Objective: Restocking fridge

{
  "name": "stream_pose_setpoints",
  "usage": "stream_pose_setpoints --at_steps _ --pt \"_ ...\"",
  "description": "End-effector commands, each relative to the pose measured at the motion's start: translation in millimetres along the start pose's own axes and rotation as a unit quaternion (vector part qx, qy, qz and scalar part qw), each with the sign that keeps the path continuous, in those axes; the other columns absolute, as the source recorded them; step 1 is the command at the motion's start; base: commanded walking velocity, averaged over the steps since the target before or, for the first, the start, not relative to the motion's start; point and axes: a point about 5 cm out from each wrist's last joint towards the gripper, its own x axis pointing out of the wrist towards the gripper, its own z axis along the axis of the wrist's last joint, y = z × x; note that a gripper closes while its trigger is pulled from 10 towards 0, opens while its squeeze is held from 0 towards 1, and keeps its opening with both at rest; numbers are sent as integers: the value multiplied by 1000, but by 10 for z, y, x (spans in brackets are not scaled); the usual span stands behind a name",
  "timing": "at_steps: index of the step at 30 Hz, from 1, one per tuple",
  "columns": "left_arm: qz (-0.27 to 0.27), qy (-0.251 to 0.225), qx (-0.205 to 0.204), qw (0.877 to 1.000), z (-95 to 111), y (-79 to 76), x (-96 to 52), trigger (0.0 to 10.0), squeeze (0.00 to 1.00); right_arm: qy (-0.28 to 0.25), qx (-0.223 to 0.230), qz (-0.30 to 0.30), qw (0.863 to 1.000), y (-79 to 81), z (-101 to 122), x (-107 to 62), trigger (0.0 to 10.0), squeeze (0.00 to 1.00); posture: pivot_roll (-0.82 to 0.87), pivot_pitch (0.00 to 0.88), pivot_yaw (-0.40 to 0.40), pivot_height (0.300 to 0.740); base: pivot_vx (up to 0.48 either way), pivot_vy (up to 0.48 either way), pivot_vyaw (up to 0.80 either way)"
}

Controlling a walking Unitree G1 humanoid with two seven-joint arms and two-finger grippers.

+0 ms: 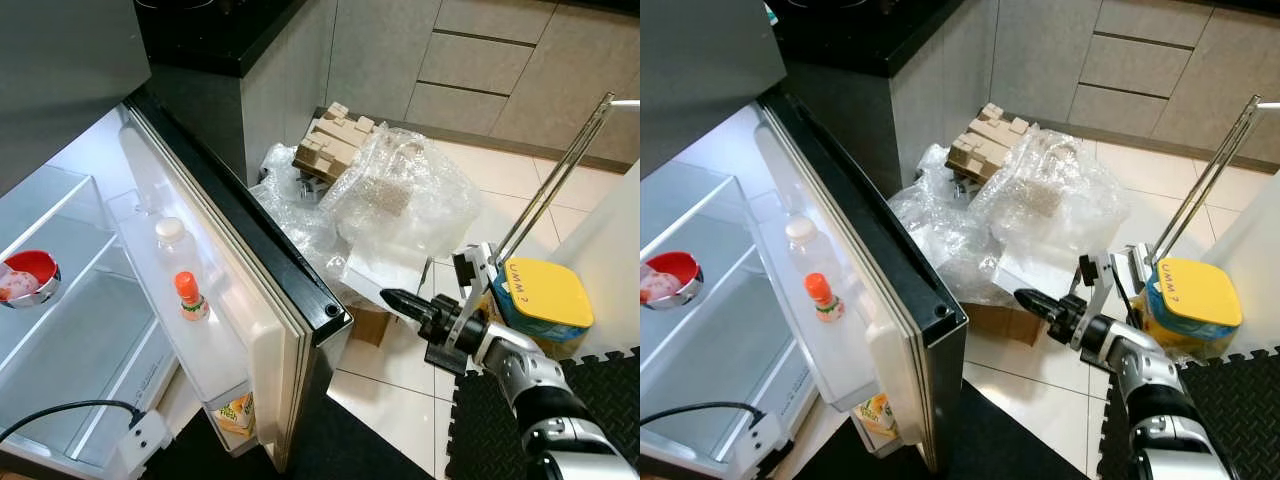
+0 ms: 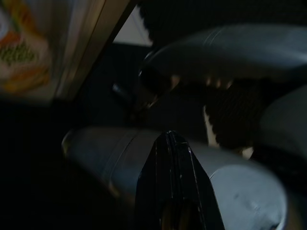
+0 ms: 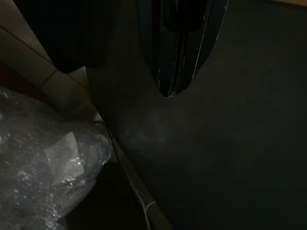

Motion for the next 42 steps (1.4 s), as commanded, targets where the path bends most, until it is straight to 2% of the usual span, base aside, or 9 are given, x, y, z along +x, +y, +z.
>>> stream_pose_setpoints --at_steps 1,2,7,10,16,19,25,35,42 --pt "36 43 2 998 -117 79 -55 10000 0 7 6 -21 1000 -36 -72 -59 10000 0 -83 91 -54 736 0 0 0" --pt "151 88 7 985 -227 312 -68 10000 0 41 -8 -78 996 -110 -196 -109 10000 0 -84 88 -53 736 0 0 0" --pt "315 94 -2 944 -291 632 -99 10000 0 114 -54 -179 976 -224 -450 -225 10000 0 -85 85 -50 736 0 0 0" --pt "339 84 -12 937 -280 665 -93 10000 0 126 -59 -196 971 -237 -505 -248 10000 0 -84 83 -48 736 0 0 0" --pt "448 24 -101 888 -419 701 151 10000 0 184 -92 -290 935 -237 -899 -340 10000 0 -83 80 -42 736 0 0 0" --pt "446 -24 -143 883 -435 642 294 10000 0 177 -91 -325 924 -244 -961 -370 10000 0 -83 78 -43 736 0 0 0" --pt "457 0 -183 870 -656 523 454 10000 0 127 -17 -406 905 -244 -1102 -445 10000 0 -92 72 -39 736 0 0 0" --pt "474 -22 -231 850 -729 457 582 10000 0 200 58 -438 875 74 -1808 -582 10000 0 -78 66 -40 736 0 0 0" --pt "434 -64 -217 872 -592 462 696 10000 0 198 60 -426 881 181 -1901 -495 10000 0 -80 63 -25 736 0 0 0"
